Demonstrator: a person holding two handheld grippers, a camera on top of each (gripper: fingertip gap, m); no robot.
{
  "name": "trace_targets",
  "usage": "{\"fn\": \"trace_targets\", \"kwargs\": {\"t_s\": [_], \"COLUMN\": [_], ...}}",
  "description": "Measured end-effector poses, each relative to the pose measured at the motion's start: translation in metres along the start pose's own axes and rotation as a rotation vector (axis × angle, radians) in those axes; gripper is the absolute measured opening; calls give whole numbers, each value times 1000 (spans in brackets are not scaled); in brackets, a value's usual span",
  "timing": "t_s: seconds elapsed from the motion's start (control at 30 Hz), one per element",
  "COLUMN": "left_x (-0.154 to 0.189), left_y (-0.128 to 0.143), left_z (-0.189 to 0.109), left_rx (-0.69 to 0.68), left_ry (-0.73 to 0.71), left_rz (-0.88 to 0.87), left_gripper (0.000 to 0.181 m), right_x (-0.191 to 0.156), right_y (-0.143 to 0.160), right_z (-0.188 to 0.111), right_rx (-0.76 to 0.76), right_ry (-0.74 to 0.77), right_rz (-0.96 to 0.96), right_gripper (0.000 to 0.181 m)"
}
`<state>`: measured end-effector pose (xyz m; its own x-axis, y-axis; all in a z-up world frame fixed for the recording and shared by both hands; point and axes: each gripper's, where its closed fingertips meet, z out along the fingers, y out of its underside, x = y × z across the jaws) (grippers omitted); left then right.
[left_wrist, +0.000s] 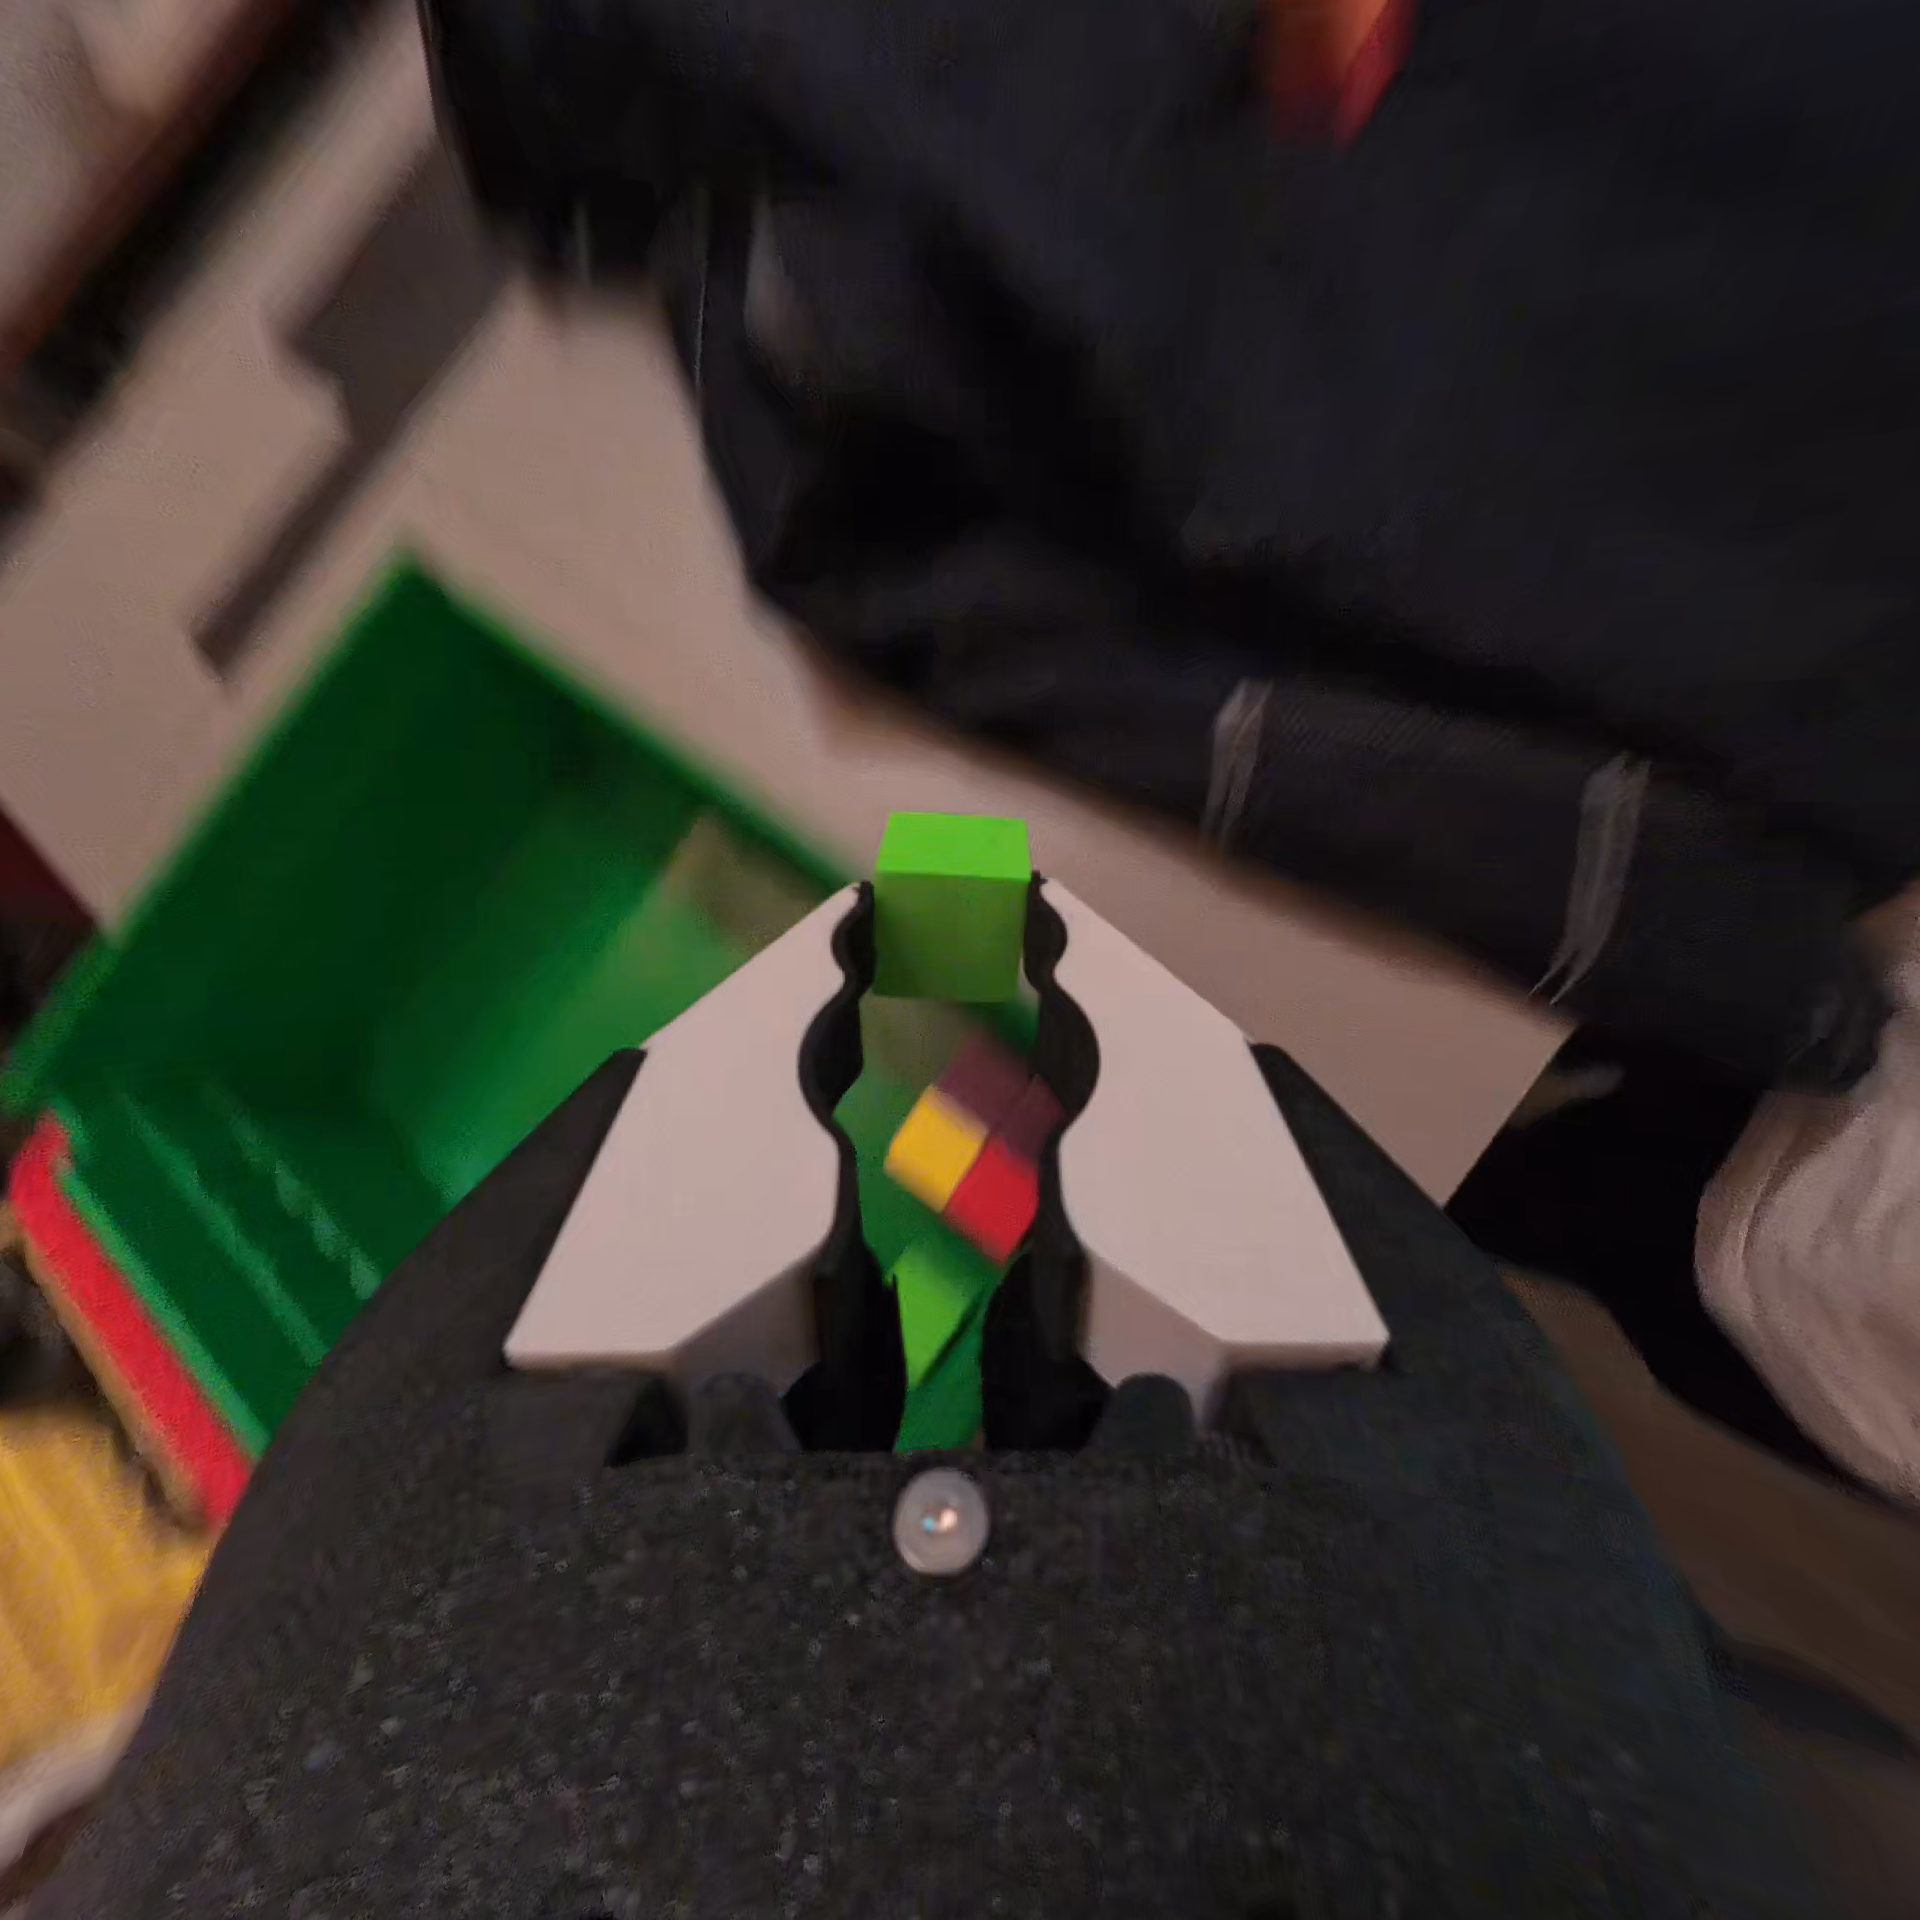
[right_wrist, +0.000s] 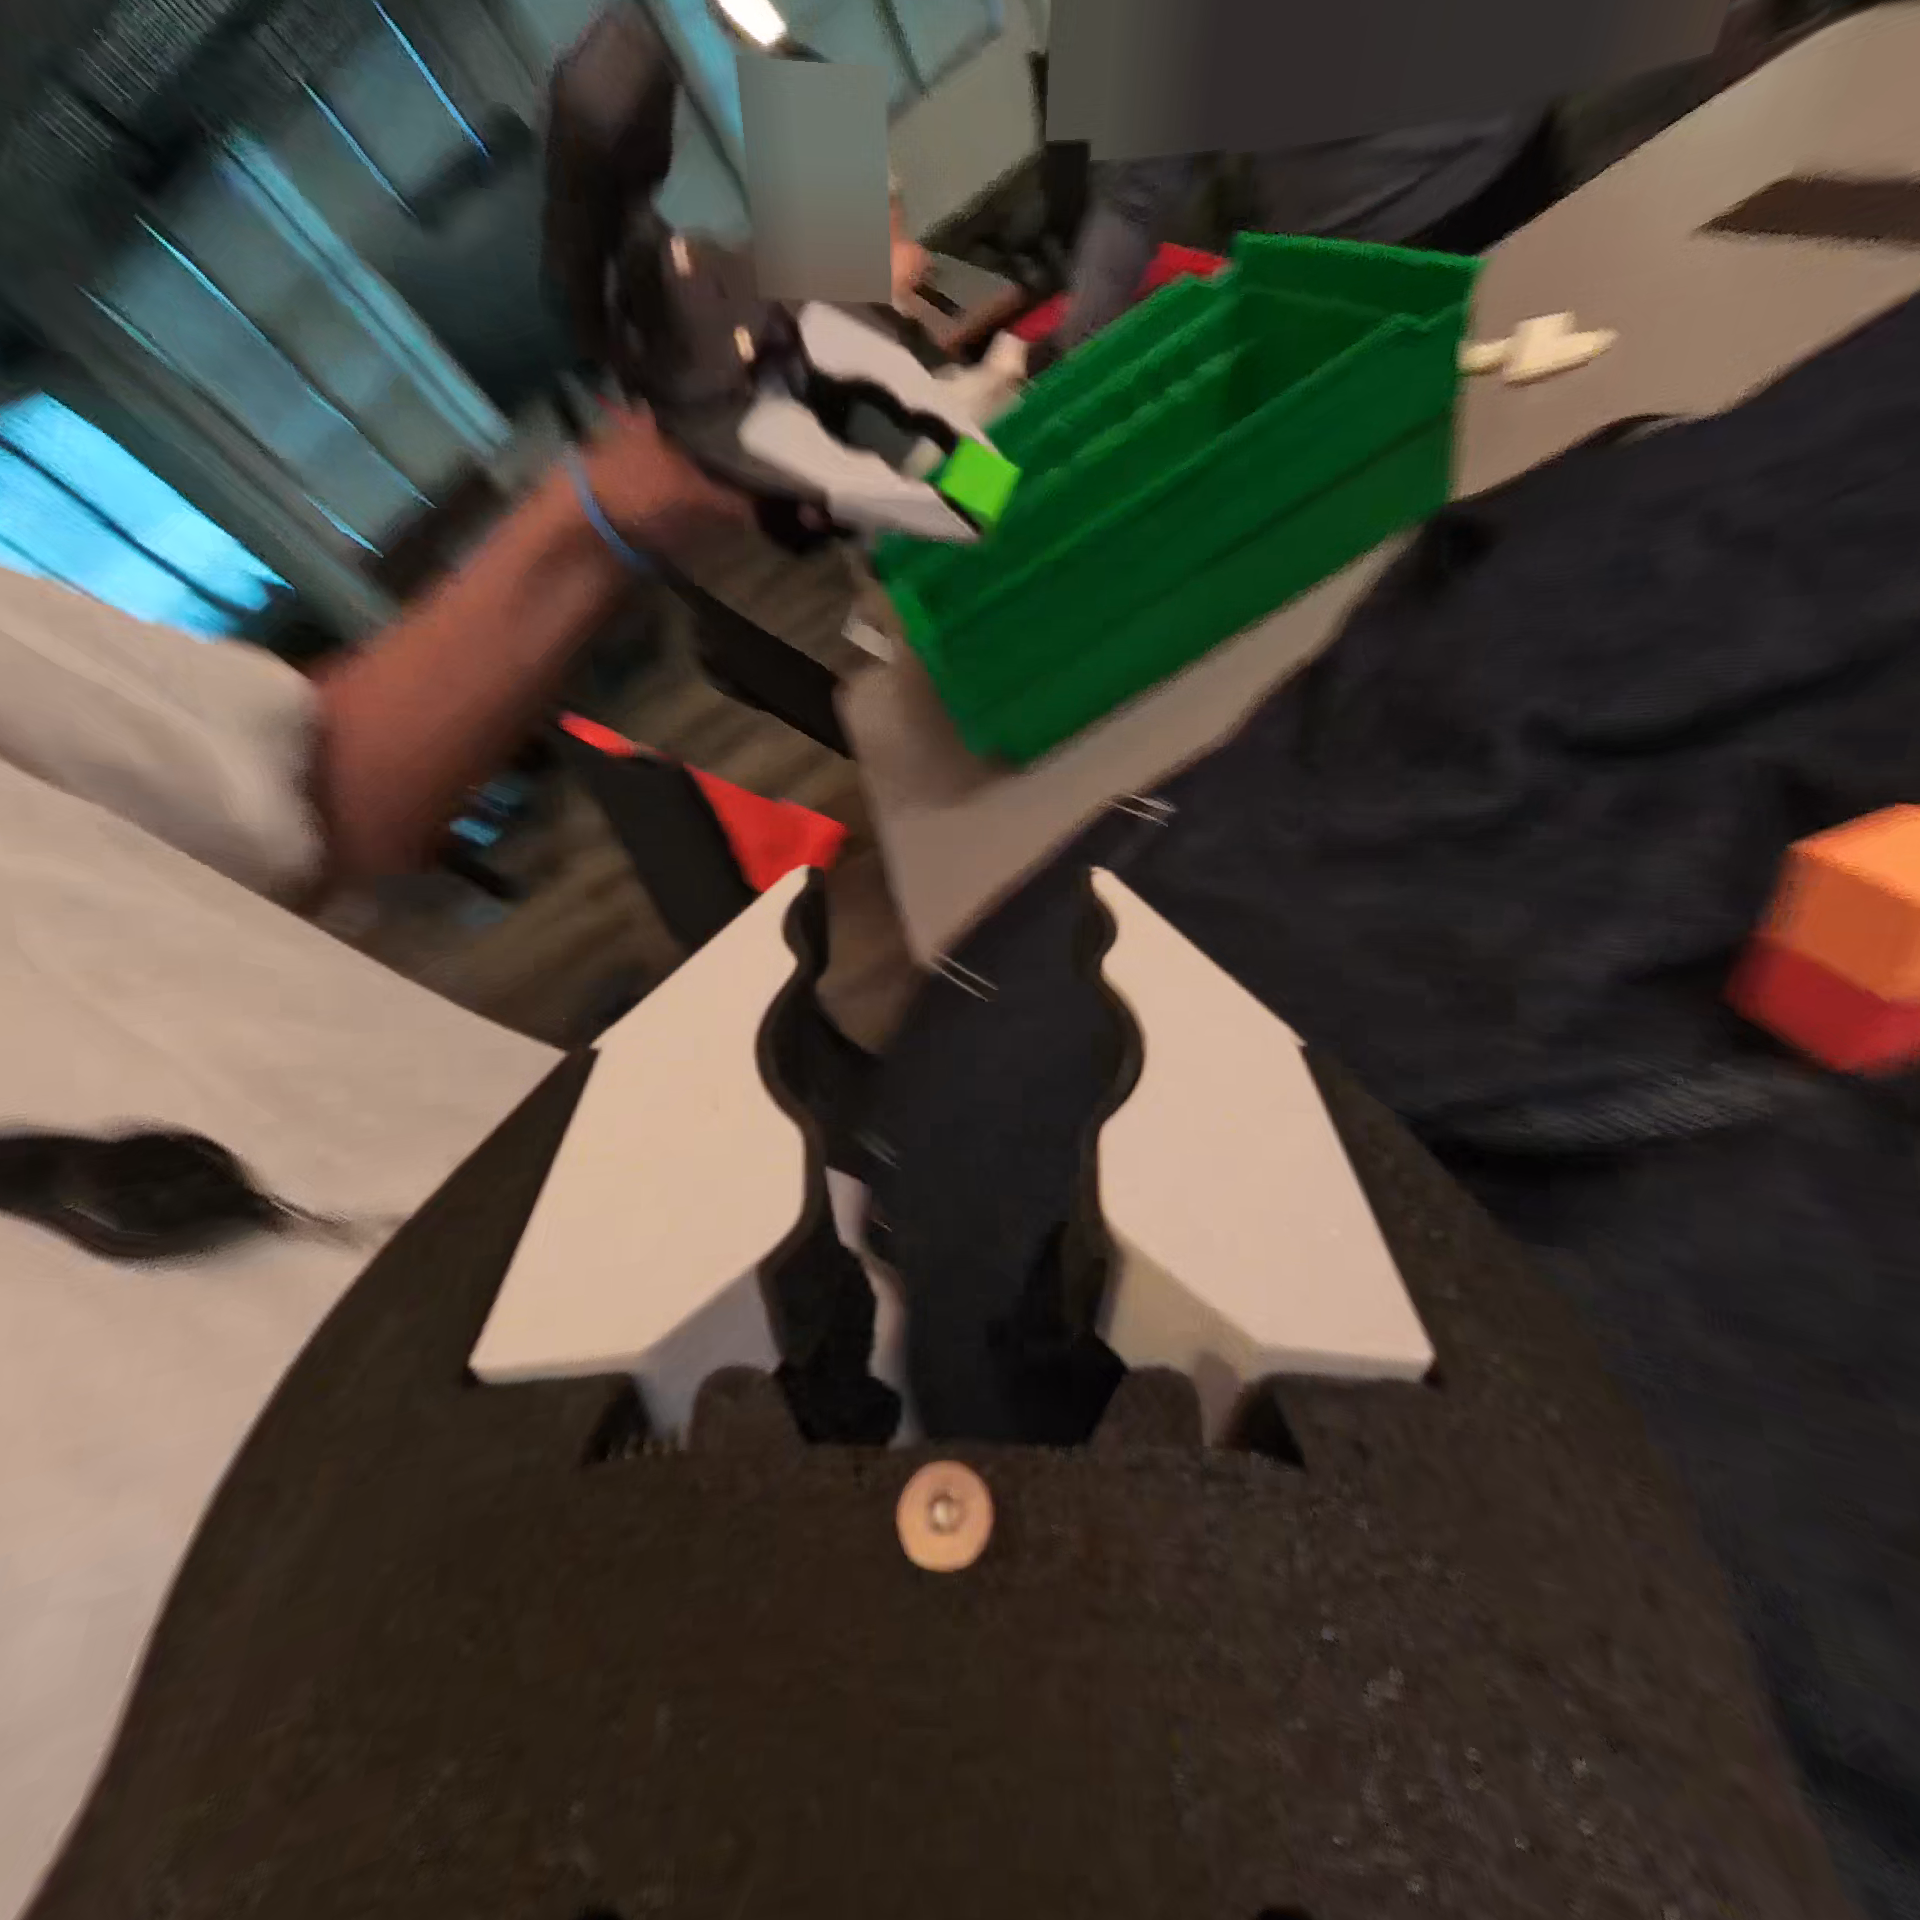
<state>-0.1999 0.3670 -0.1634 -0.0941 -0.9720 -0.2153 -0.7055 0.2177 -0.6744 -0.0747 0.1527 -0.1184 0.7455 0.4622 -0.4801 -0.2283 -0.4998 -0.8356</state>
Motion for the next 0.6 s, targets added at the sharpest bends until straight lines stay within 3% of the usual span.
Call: {"fn": "trace_targets", "kwargs": {"t_s": [0.07, 0.13, 0.23, 0.4, 0.5, 0.6], "left_x": [38, 73, 118, 155, 164, 169], "left_y": [-59, -104, -142, -160, -161, -158], "left_z": [-14, -24, -30, -23, -16, -10], "left_rx": [243, 411, 552, 624, 628, 582], "left_ry": [-2, -30, 31, 115, 124, 136], "left_rz": [132, 266, 348, 366, 351, 296], "left_gripper": [29, 29, 29, 29, 29, 31], "right_x": [-21, -37, -47, -56, -57, -53], "right_y": [-22, -31, -39, -42, -36, -29], "right_z": [20, 39, 52, 51, 47, 45], "right_rx": [74, 41, 24, 58, 51, 32], "right_ry": [-181, -377, -569, -705, -699, -652], "right_rz": [183, 391, 584, 650, 624, 603], "right_gripper": [57, 71, 68, 50, 26, 25]}}
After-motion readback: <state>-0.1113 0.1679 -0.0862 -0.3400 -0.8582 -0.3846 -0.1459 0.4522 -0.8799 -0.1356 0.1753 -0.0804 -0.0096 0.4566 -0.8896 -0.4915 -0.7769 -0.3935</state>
